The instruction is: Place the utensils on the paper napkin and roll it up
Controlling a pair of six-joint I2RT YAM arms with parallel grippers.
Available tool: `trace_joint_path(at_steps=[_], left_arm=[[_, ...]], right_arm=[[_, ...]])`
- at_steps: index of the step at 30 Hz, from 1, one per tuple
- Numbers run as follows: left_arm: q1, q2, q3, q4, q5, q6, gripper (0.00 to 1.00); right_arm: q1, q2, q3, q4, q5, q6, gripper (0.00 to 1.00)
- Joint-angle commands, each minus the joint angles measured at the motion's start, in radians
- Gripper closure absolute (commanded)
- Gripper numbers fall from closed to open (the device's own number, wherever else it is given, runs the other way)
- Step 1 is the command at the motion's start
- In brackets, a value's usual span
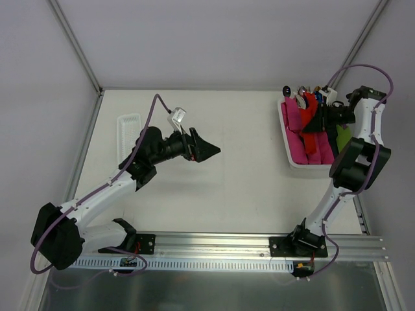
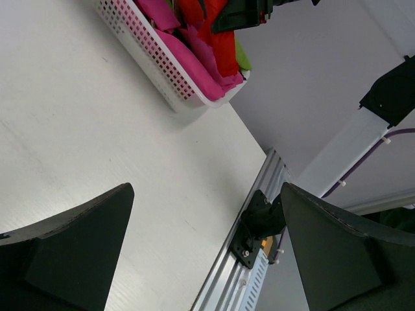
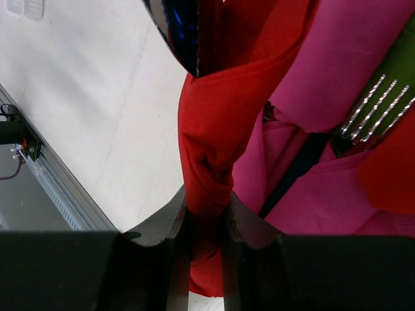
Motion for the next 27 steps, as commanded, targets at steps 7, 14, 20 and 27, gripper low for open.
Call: trace_joint_path(at_steps=[7,14,20,27], left_arm=[[0.012,0.004,-0.018,0.028,0.0,0.016,0.01],[0.023,-0.001,-0.034,0.034,0.001,0.001,0.01],[0.024,0.007,-0.031,0.037,0.006,-0.002,0.01],[0.026,0.004,-0.034,0.045,0.009,-0.01,0.01]], right_arm=[[-0.028,0.113,0.082,-0.295,-0.046,-0.011,1.0],[-0.045,0.148,0.062,-0.297,-0.068,0.0,1.0],[-0.051,0.154,0.065,-0.303,-0.059,0.01,1.0],[-0.062,0.094,0.107,-0.358,-0.098,0.007,1.0]])
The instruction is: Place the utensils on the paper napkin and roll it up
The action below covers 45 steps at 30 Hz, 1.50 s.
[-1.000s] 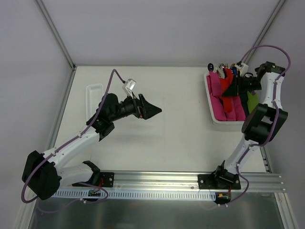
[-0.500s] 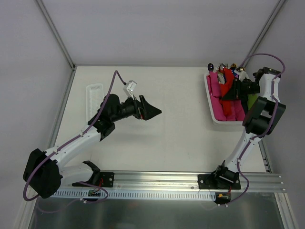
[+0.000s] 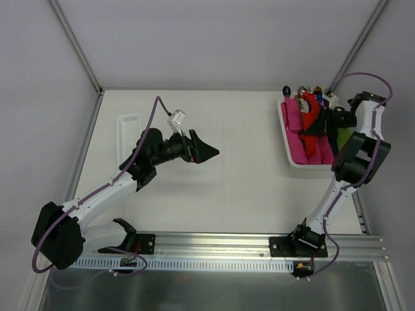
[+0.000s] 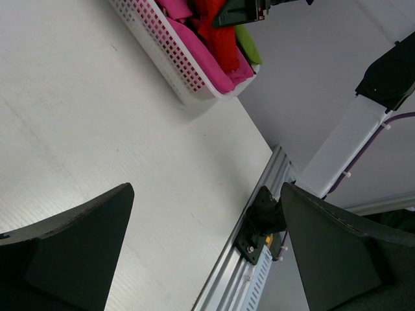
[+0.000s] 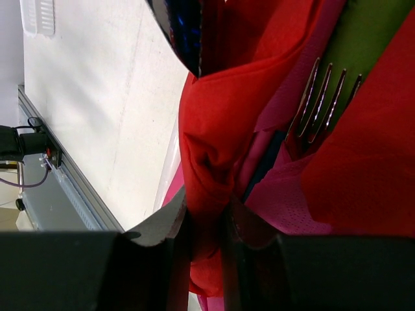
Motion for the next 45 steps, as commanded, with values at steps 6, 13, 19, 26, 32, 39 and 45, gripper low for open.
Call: trace_joint_path(at_steps=[6,13,19,26,32,39,45], left_arm=[[0.012,-0.009,-0.007,0.049,0.008,-0.011,0.01],[0.012,-0.013,-0.01,0.049,0.011,-0.014,0.01],[0.012,0.001,-0.002,0.049,0.015,-0.02,0.01],[0.017,0.006,0.0,0.049,0.021,-0.02,0.01],[0.023,0.014,0.007,0.048,0.028,-0.023,0.01],[0.026,0.018,0.007,0.043,0.024,-0.027,0.01],[0.028,0.012,0.009,0.034,0.022,-0.025,0.01]], right_arm=[[-0.014,-0.128,0.011,-0.342,-0.075,0.005,1.0],[-0.014,-0.174,-0.048,-0.342,-0.093,0.016,1.0],[-0.012,-0.151,-0.088,-0.342,-0.086,0.004,1.0],[-0.014,-0.065,-0.081,-0.336,-0.089,-0.022,1.0],[-0.014,-0.008,-0.086,-0.266,-0.073,-0.001,1.0],[-0.017,0.031,-0.094,-0.185,-0.012,0.018,1.0],[-0.028,0.038,-0.097,-0.126,0.058,0.041,0.97]])
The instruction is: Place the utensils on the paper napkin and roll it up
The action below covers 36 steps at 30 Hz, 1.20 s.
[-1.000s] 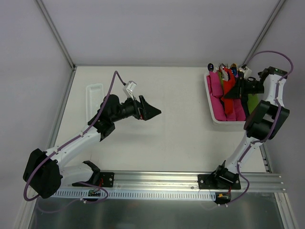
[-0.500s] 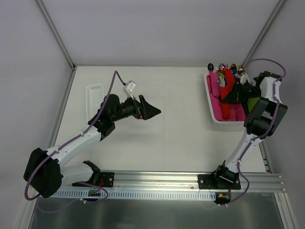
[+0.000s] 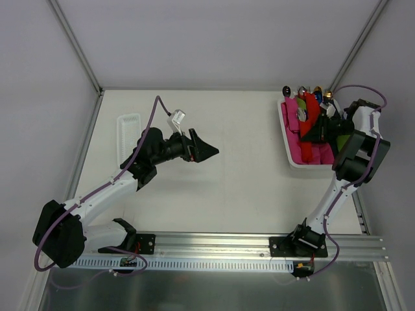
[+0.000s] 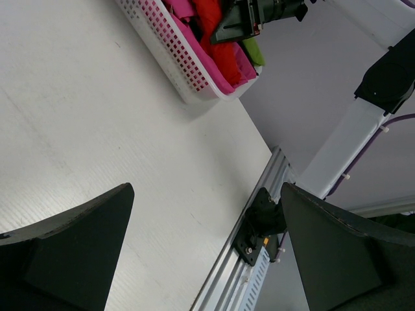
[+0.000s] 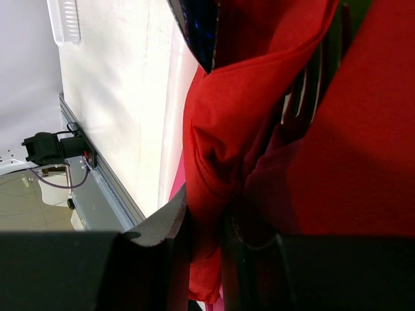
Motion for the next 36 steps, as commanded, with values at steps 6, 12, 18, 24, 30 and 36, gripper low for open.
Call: trace_joint_path(at_steps=[6,12,18,24,30,36], left_arm=[[0.016,-0.008,0.01,0.023,0.015,-0.004,0.01],[0.016,-0.016,0.004,0.017,0.012,-0.006,0.01],[0.017,-0.023,-0.002,0.014,0.004,-0.006,0.01],[0.019,-0.028,0.001,-0.012,-0.008,0.003,0.01],[0.019,-0.035,0.011,-0.052,-0.025,0.016,0.01],[0.021,-0.046,0.043,-0.176,-0.113,0.035,0.01]], right_arm=[[-0.012,0.004,0.011,-0.097,0.169,0.011,0.78],[-0.013,-0.019,0.031,-0.094,0.249,0.014,0.61],[-0.011,-0.068,0.06,-0.096,0.298,0.011,0.52],[-0.009,-0.115,0.098,-0.099,0.327,0.019,0.44],[-0.009,-0.152,0.117,-0.097,0.387,0.031,0.42],[-0.017,-0.187,0.163,-0.096,0.439,0.045,0.41]])
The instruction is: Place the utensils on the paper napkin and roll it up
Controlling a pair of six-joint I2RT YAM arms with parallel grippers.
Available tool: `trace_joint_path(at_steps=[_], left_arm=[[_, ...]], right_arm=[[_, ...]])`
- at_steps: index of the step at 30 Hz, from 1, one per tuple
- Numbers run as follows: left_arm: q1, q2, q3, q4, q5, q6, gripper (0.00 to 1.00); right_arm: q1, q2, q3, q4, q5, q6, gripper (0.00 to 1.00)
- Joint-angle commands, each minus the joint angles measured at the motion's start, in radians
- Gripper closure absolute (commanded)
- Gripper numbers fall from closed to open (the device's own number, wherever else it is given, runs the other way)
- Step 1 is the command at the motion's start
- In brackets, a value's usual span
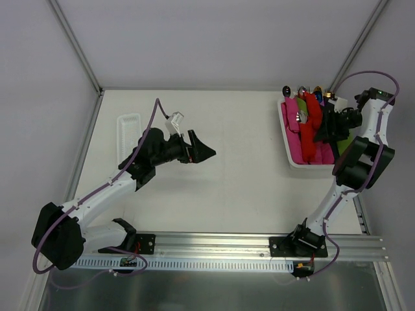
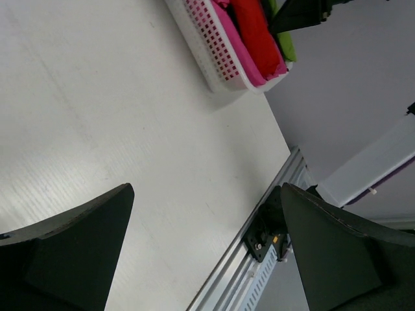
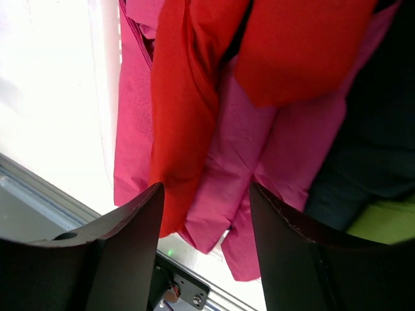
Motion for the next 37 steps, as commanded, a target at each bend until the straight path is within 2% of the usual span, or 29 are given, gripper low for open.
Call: trace_joint_path(at_steps=[1,5,8,9,12,14,16,17,18,19,20,22,24,28,37], left_arm=[[0.014,-0.032,0.065,-0.157,-0.097,0.033,0.01],[0.042,-0.047,0.099,-0.34,-0.217,0.045,0.01],[0.121,-0.069,0.105,-0.408,-0.181,0.065,0.01],[0.167,-0.067,0.113,-0.458,-0.156,0.103,0.01],[0.19,-0.064,0.148,-0.537,-0.156,0.185,0.01],[0.195,-0.052,0.179,-0.6,-0.183,0.231,0.01],[0.197,-0.038,0.191,-0.632,-0.188,0.253,0.01],[0.197,-0.023,0.203,-0.638,-0.188,0.257,0.01],[0.198,-0.014,0.207,-0.641,-0.187,0.263,0.01],[0.197,0.0,0.21,-0.641,-0.187,0.265,0.01],[0.197,0.006,0.211,-0.641,-0.184,0.268,0.01],[0.197,0.02,0.211,-0.641,-0.19,0.271,0.01],[0.197,0.037,0.207,-0.641,-0.196,0.28,0.01],[0.197,0.057,0.193,-0.638,-0.207,0.283,0.01],[0.197,0.009,0.136,-0.575,-0.193,0.302,0.01]], right_arm=[[-0.016,-0.081,0.068,-0.07,0.045,0.009,0.41],[-0.022,-0.173,0.099,-0.082,-0.041,0.009,0.28],[-0.003,-0.238,0.082,-0.09,-0.137,0.022,0.17],[0.02,-0.28,0.07,-0.087,-0.18,0.031,0.12],[0.109,-0.351,-0.008,-0.056,-0.254,0.088,0.08],[0.207,-0.441,-0.151,0.052,-0.28,0.146,0.01],[0.288,-0.539,-0.266,0.213,-0.276,0.243,0.01],[0.331,-0.569,-0.382,0.269,-0.266,0.272,0.01],[0.421,-0.598,-0.441,0.33,-0.23,0.3,0.01],[0.463,-0.65,-0.497,0.451,-0.207,0.355,0.01],[0.547,-0.675,-0.595,0.499,-0.162,0.372,0.01],[0.618,-0.713,-0.685,0.632,-0.112,0.398,0.01],[0.698,-0.752,-0.79,0.695,-0.044,0.397,0.01],[0.766,-0.776,-0.894,0.781,0.004,0.381,0.01],[0.777,-0.844,-0.966,0.811,0.033,0.363,0.01]])
